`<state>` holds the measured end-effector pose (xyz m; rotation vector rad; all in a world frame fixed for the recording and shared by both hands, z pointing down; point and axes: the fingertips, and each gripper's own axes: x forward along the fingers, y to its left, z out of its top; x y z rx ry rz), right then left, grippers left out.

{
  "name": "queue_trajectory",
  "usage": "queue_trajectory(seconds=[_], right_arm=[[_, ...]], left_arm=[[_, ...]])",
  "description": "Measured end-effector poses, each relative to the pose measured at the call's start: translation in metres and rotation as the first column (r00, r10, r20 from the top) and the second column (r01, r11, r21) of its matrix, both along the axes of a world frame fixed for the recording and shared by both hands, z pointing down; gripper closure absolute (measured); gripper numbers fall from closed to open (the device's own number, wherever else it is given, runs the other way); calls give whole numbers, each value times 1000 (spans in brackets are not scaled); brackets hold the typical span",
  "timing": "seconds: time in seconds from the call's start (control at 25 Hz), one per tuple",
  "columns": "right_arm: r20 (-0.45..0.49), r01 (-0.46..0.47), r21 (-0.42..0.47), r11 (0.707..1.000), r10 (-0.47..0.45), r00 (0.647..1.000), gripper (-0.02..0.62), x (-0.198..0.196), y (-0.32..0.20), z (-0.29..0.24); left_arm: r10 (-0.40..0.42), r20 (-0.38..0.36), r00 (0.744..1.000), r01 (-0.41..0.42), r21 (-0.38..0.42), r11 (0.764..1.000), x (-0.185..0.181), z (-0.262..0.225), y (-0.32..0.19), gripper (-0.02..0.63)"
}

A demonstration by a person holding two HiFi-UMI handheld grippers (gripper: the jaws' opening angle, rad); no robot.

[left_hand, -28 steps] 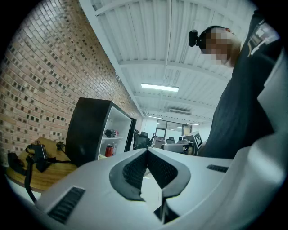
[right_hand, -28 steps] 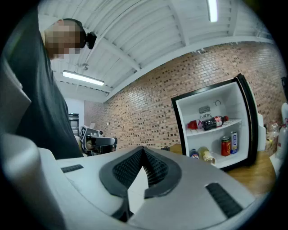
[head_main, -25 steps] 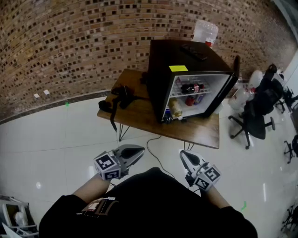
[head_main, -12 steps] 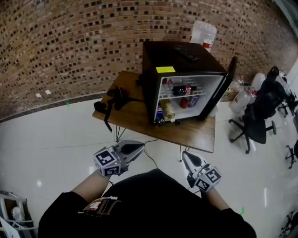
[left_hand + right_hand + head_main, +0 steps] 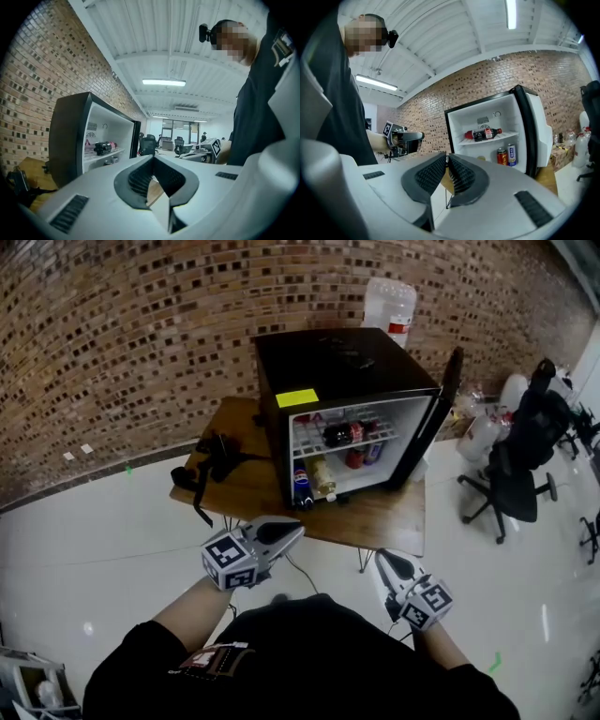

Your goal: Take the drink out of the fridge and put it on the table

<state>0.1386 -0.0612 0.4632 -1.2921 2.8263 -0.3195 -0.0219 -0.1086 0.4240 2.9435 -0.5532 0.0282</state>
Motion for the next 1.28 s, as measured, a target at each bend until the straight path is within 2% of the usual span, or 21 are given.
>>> queue_trajectory(seconds=[0.12, 0.2, 0.36, 0.44, 0.6, 0.76, 0.84, 0.88, 0.96, 1.04, 1.16, 1.24, 1.28], right_arm=[[-34, -46, -10, 999, 45, 998, 557, -5, -32, 8], [-45, -81, -40, 996, 79, 996, 557, -9, -48, 12], [-59, -152, -78, 985, 148, 987, 557, 2, -79, 11], [-58, -174, -90, 981, 169, 984, 557, 14, -89, 11], [-40, -174, -115, 978, 170, 985, 557, 52, -94, 17], [14, -123, -123, 985, 126, 992, 557, 98, -100, 27], [34, -84, -131, 988, 89, 995, 557, 119, -99, 32], [39, -63, -134, 989, 69, 997, 557, 128, -100, 35], [48, -26, -139, 990, 33, 998, 557, 143, -105, 39], [61, 6, -133, 991, 2, 998, 557, 153, -110, 41], [87, 43, -119, 992, -33, 996, 557, 162, -109, 41], [104, 48, -124, 991, -35, 994, 557, 169, -105, 44], [111, 45, -129, 991, -31, 993, 557, 174, -103, 46]], left_arm=[[60, -17, 998, -60, -19, 998, 2, 13, -34, 601], [115, -2, 993, -115, -24, 993, 8, 24, -51, 601], [234, 87, 968, -235, 8, 972, 40, 21, -85, 588], [263, 150, 953, -269, 23, 963, 65, 22, -104, 541], [223, 292, 930, -246, 43, 968, 121, 25, -136, 464], [105, 435, 894, -175, 123, 977, 176, 19, -175, 416], [36, 496, 868, -141, 175, 974, 199, 13, -194, 387], [-1, 532, 847, -127, 205, 971, 207, 11, -205, 382], [-73, 620, 781, -112, 254, 961, 217, 11, -226, 332], [-133, 705, 696, -103, 282, 954, 220, 16, -248, 286], [-196, 806, 559, -90, 293, 952, 219, 31, -277, 282], [-203, 860, 469, -84, 272, 959, 216, 45, -292, 282], [-190, 880, 436, -76, 247, 966, 216, 52, -299, 282]])
